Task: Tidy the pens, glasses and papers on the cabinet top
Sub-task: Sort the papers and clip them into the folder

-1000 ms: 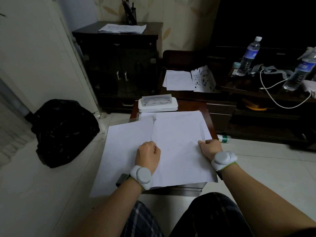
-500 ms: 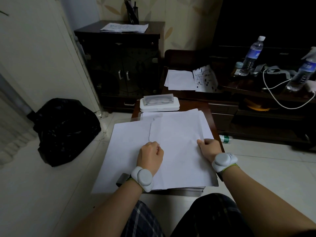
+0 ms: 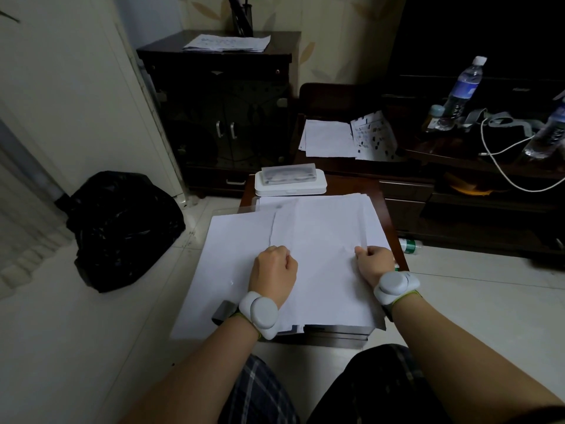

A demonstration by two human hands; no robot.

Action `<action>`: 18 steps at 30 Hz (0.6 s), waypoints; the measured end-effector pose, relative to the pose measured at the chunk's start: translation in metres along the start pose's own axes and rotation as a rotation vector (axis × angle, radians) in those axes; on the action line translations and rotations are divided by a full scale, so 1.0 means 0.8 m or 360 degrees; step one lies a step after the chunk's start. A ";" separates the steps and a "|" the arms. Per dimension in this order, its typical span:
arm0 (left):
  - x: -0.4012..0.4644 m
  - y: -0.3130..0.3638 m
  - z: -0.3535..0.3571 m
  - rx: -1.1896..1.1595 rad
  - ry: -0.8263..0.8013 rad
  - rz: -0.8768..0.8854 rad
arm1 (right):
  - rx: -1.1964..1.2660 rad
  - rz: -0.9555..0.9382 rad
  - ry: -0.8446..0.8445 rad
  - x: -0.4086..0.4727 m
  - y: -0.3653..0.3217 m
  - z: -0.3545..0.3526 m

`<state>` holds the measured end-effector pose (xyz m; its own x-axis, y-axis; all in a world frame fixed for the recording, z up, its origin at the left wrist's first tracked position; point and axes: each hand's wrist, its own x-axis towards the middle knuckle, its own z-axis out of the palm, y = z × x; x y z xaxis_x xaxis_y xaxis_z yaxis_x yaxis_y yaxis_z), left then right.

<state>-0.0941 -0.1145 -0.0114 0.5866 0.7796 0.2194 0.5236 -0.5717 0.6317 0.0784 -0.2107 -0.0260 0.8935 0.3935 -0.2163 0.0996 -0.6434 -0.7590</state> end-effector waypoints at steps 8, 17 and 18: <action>-0.004 0.004 0.004 0.0098 -0.0030 0.0003 | 0.0033 -0.0115 -0.0094 -0.009 -0.014 0.018; -0.004 0.008 0.005 0.0174 -0.0082 0.0012 | 0.0018 -0.0041 0.0053 -0.018 -0.020 0.020; -0.003 0.010 0.005 0.0187 -0.0088 0.0012 | 0.0026 -0.0046 0.0040 -0.021 -0.021 0.022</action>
<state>-0.0892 -0.1217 -0.0100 0.6221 0.7619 0.1802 0.5860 -0.6058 0.5382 0.0544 -0.1948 -0.0202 0.9011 0.3950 -0.1787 0.1185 -0.6210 -0.7748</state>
